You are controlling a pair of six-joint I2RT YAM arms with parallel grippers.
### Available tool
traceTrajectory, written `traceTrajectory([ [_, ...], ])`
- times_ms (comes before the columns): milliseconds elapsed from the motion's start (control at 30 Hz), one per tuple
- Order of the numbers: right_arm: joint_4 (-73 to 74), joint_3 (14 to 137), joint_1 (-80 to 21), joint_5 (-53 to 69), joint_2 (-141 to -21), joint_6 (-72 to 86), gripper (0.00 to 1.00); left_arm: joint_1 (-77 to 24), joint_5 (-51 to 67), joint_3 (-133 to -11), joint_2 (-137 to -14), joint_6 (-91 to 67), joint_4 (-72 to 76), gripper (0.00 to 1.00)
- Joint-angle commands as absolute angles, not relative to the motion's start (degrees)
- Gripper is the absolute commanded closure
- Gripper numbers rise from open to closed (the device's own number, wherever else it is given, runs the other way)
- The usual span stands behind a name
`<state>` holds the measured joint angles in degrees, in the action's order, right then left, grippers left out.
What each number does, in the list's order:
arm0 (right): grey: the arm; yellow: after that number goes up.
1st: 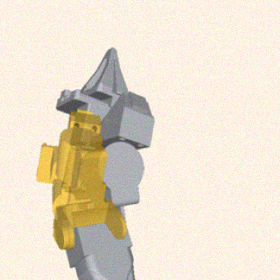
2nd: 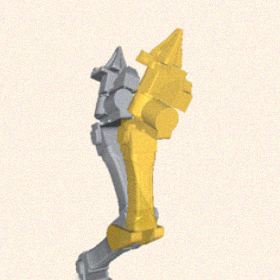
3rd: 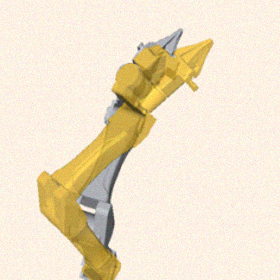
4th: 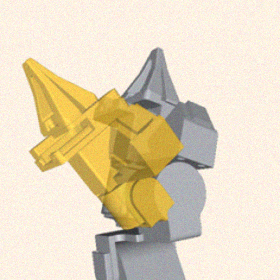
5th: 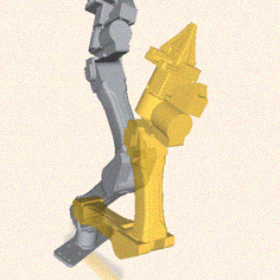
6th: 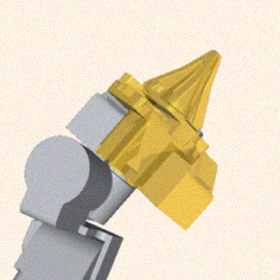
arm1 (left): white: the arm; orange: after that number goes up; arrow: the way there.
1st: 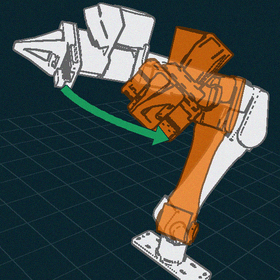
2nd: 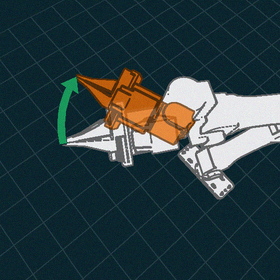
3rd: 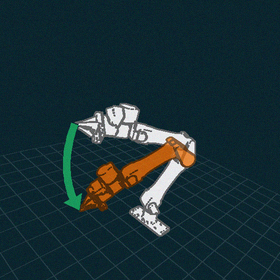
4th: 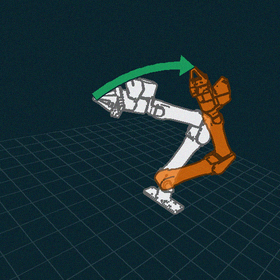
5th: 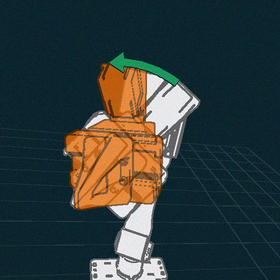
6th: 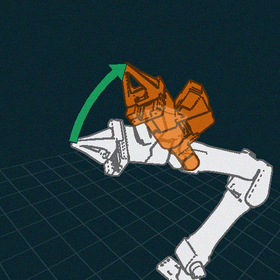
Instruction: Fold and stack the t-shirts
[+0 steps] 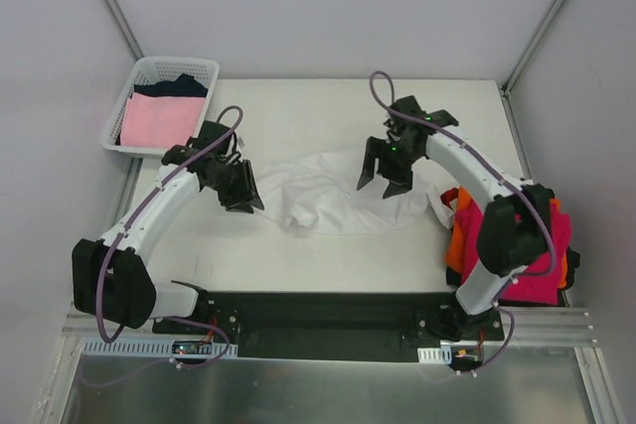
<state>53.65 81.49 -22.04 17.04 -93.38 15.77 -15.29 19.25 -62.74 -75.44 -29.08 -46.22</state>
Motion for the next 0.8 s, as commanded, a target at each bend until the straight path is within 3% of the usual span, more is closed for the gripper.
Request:
traceTrajectory([
  [0, 54.39, 90.76, -28.12, 24.51, -102.19, 13.81, 0.27, -14.94, 17.50, -58.81, -74.79, -27.25, -41.84, 0.68],
  [133, 58.79, 96.06, -32.51, 25.93, -110.90, 10.99, 0.29, -14.94, 13.46, -56.87, -76.02, -27.33, -41.92, 0.69],
  [233, 59.32, 97.55, -33.75, 27.77, -113.98, 10.28, 0.30, -14.77, 6.53, -57.39, -77.42, -29.44, -45.07, 0.69],
  [400, 60.03, 99.49, -35.51, 28.91, -116.98, 10.20, 0.31, -14.41, 4.48, -60.20, -79.36, -29.18, -47.46, 0.69],
  [767, 61.17, 97.04, -37.79, 23.13, -117.16, 11.07, 0.31, -14.50, 26.08, -70.83, -83.23, -28.04, -43.42, 0.66],
])
